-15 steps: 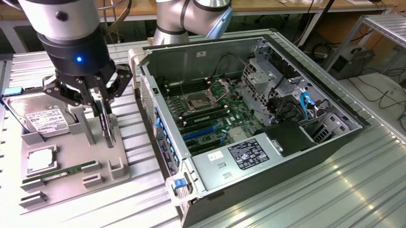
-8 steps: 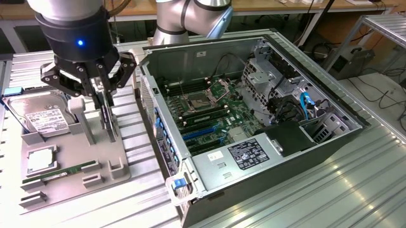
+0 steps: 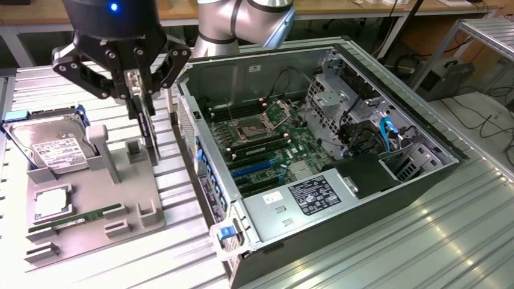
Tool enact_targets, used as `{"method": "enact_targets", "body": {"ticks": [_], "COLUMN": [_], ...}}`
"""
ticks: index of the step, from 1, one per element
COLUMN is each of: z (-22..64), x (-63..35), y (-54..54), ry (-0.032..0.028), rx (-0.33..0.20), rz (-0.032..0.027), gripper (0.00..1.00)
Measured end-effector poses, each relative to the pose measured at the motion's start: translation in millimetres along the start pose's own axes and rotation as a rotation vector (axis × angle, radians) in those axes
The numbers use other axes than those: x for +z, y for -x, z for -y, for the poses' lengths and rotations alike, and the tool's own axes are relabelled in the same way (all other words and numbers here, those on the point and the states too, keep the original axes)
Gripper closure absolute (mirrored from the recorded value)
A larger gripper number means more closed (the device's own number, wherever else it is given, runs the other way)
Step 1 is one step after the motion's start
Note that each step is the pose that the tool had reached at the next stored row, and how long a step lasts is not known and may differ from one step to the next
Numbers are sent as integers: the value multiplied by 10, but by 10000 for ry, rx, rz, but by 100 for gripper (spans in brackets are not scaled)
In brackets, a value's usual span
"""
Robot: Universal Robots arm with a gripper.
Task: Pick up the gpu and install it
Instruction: 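Pick up the gpu and move the gpu toward the slot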
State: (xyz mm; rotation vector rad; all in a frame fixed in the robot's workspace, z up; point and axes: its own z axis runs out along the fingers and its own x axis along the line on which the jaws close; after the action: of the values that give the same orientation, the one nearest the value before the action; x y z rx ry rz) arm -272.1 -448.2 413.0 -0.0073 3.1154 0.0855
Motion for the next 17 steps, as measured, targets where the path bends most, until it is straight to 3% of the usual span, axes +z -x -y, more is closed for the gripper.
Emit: {"method": "enact_targets", "body": {"ticks": [4, 8, 13, 17], "z": [37, 65, 96, 112], "x": [-172, -284, -358, -364], "y": [107, 249, 486, 688], "ry": [29, 70, 133, 167], "rx": [4, 9, 18, 24], "rz": [-53, -133, -259, -358], "gripper": [74, 74, 74, 74]}}
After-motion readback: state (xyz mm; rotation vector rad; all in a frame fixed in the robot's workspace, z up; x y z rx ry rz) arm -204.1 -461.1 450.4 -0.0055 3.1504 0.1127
